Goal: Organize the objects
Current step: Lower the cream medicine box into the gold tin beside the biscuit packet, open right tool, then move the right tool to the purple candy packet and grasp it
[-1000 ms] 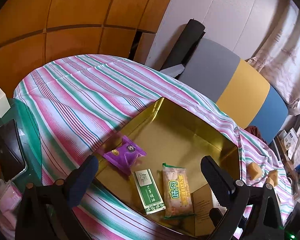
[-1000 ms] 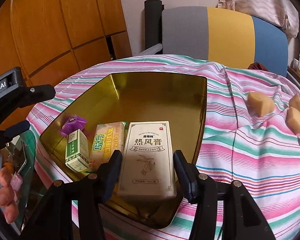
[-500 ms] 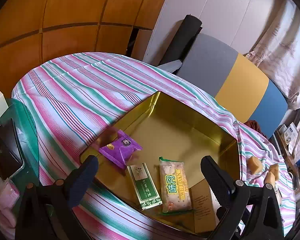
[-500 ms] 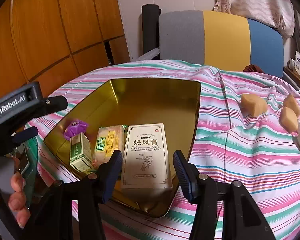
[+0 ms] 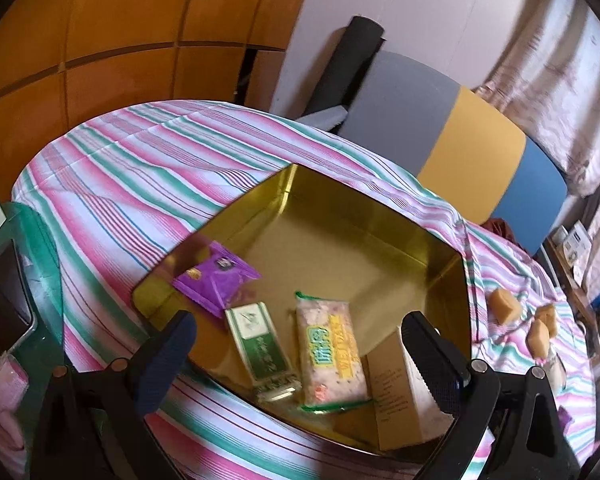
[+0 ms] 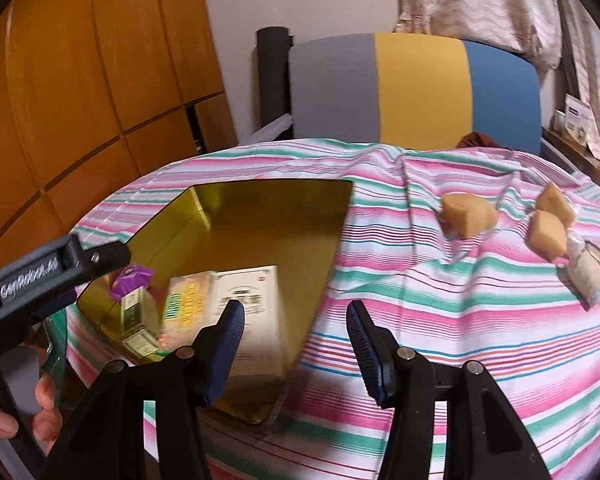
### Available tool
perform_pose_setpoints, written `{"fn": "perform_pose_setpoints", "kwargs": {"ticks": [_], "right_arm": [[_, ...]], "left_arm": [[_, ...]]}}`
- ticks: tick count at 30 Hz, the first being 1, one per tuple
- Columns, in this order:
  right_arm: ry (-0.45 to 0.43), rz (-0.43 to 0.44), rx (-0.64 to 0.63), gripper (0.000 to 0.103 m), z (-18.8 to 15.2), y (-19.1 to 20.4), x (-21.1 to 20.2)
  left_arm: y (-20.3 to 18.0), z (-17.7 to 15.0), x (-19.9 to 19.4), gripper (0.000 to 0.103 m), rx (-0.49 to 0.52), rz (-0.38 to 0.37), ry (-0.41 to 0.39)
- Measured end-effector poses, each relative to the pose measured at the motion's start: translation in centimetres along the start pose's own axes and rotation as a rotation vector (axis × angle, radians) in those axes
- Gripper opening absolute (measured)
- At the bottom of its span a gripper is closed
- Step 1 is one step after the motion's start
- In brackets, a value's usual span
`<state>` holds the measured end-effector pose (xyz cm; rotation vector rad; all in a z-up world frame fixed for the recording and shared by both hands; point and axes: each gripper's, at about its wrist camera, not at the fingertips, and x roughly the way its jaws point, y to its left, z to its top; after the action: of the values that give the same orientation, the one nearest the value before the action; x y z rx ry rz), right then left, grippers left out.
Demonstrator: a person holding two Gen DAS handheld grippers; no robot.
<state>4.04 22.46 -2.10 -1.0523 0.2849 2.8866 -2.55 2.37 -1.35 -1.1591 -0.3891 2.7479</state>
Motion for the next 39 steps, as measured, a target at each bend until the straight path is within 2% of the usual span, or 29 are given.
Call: {"fn": "perform_pose_setpoints", "kwargs": {"ticks": [9,21,26,30,32,34,39], "right_arm": [[0.009,-0.090,0.112,0.054,-1.3,-5.9,-1.0],[0.054,-0.275,0.248,0.054,-5.5,-16.2,-2.9],[-0.060,-0.473,0.372,0.054,-6.0,-22.4,-6.1],[-0.122,-0.634,0.461,0.054,-5.0,-27.6,-8.2],[-0.103,-0.678,0.498,0.054,-4.3,-30.3,-8.2],[-0.046,-0.697,0.520,0.054,-3.8,-32.5,-7.4],[0.015,-0.690,0.551,0.054,-4.4,-35.1,-5.9]], "left_arm": [[-3.7,-2.5,0.0,0.103,0.122,-0.096,0.041],[-10.0,-7.3,-2.2,0.103,0.340,-0.285,0.079],[-12.1,-9.1,-2.4,0.103,0.402,-0.331,0.111],[-13.0,-9.9,-2.4,0.103,0.403,-0.348,0.142],[-13.3,-10.3,-2.5,0.103,0.409,-0.353,0.146],[-13.6,-10.6,-2.8,0.103,0.421,-0.348,0.145],[-14.2,-11.2,-2.9,0.103,0.441,-0.350,0.154]]}}
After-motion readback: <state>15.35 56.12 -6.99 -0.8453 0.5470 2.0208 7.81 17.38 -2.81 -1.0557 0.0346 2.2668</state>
